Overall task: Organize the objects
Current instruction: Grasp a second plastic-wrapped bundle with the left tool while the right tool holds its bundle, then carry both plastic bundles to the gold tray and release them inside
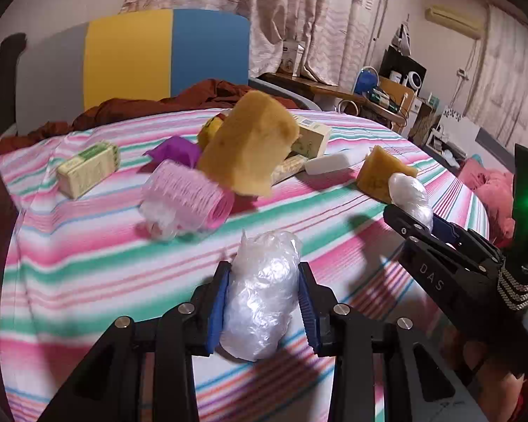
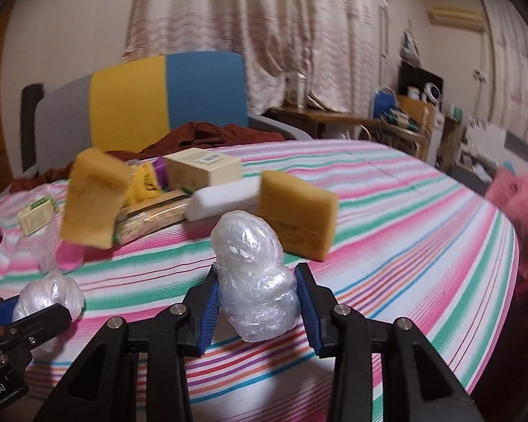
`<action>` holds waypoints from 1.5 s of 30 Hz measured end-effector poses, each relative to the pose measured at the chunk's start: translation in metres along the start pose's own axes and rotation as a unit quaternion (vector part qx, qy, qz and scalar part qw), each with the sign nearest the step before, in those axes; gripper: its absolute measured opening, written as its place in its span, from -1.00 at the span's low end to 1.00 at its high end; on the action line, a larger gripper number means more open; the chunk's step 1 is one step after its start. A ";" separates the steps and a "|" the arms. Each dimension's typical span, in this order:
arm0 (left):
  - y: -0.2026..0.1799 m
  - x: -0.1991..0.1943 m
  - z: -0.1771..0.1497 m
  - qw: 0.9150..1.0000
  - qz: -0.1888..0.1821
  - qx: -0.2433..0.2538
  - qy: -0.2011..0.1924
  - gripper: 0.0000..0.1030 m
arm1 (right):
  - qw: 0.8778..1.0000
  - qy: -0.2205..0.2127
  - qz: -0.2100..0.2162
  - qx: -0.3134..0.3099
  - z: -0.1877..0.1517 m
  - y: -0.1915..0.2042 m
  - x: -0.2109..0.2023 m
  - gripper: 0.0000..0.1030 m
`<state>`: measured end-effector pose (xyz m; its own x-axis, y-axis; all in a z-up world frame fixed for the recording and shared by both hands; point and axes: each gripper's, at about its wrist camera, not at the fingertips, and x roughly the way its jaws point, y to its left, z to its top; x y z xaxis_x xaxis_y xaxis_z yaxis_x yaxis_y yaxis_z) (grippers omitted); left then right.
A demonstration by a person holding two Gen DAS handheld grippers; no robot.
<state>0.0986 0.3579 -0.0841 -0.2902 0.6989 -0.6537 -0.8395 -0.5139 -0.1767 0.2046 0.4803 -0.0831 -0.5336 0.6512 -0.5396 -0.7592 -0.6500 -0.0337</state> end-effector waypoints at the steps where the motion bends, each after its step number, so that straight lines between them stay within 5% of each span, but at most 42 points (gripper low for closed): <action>1: 0.002 -0.003 -0.004 1.000 0.000 -0.002 -0.001 -0.28 | 1.000 0.005 0.003 -0.005 -0.001 0.003 -0.001 -0.21; 14: 0.030 -0.038 -0.028 0.999 -0.004 -0.038 -0.010 -0.30 | 0.989 0.063 0.122 0.051 -0.004 0.027 -0.045 -0.21; 24: 0.056 -0.109 -0.048 0.997 -0.001 -0.057 -0.050 -0.30 | 0.979 0.094 0.175 0.036 -0.013 0.075 -0.062 -0.21; 38: 0.130 -0.192 -0.055 0.982 0.056 -0.149 -0.104 -0.30 | 0.958 0.063 0.277 -0.025 0.003 0.153 -0.119 -0.21; 45: 0.185 -0.218 -0.063 0.968 0.117 -0.195 -0.103 -0.30 | 0.939 0.063 0.330 -0.074 0.001 0.200 -0.141 -0.21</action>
<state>0.0355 0.0793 -0.0211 -0.5709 0.6048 -0.5552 -0.5144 -0.7906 -0.3323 0.1276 0.2594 -0.0129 -0.8145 0.0430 -0.5786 -0.2143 -0.9490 0.2312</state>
